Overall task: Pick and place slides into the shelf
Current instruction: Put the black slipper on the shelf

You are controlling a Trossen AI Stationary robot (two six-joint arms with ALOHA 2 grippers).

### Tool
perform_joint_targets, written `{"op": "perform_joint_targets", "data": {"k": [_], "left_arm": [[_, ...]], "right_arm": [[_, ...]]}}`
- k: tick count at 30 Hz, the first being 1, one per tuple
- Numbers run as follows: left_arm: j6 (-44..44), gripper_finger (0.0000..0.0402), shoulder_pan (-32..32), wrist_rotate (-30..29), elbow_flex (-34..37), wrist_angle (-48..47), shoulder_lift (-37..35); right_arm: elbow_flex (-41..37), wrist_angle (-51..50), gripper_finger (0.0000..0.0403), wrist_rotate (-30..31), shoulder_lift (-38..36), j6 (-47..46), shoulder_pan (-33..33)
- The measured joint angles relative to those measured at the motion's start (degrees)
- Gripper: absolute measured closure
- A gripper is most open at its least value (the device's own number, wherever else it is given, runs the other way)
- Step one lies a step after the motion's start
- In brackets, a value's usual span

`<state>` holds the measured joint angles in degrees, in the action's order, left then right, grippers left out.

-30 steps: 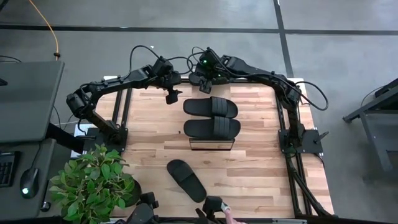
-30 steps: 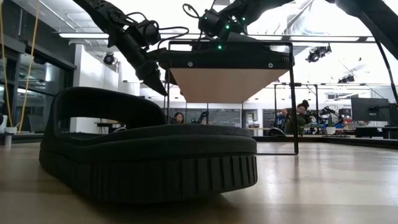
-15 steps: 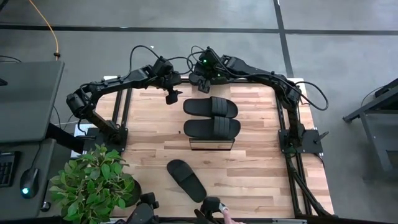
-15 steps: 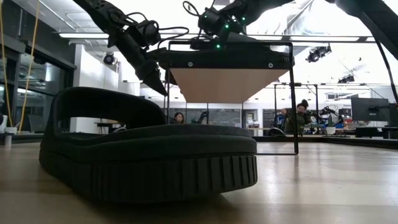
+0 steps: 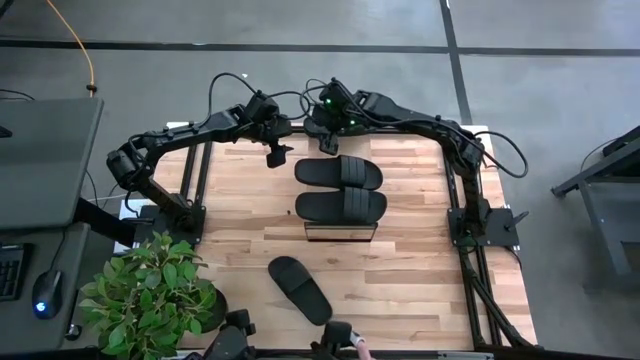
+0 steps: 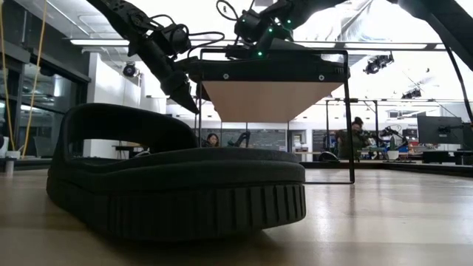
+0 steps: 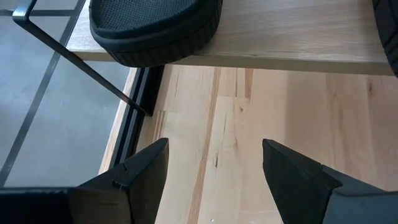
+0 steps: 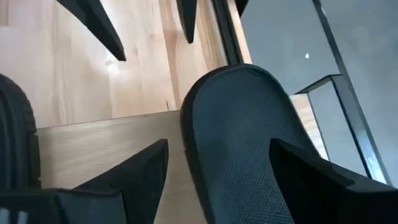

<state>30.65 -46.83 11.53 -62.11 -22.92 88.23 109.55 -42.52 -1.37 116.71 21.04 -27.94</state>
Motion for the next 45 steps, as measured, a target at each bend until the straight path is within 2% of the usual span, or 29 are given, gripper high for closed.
{"op": "perform_joint_targets", "data": {"k": [10,18,26,30,39,45], "left_arm": [[0.0,0.0160,0.0,0.0,0.0,0.0,0.0],[-0.5,0.0160,0.0,0.0,0.0,0.0,0.0],[-0.5,0.0160,0.0,0.0,0.0,-0.1,0.0],[-0.5,0.0160,0.0,0.0,0.0,-0.2,0.0],[0.2,0.0160,0.0,0.0,0.0,-0.2,0.0],[0.5,0.0160,0.0,0.0,0.0,-0.2,0.0]], "right_arm": [[0.0,0.5,0.0132,10.3,0.0,0.5,-0.2],[0.0,2.2,0.0132,12.8,0.0,0.4,-0.5],[0.0,3.4,0.0132,7.3,0.0,0.7,-0.3],[0.0,2.4,0.0132,7.9,-1.1,1.5,-0.2],[0.0,-3.9,0.0132,8.4,-7.7,0.4,-1.0],[0.0,-12.4,0.0132,7.5,-8.3,0.4,-1.2]]}}
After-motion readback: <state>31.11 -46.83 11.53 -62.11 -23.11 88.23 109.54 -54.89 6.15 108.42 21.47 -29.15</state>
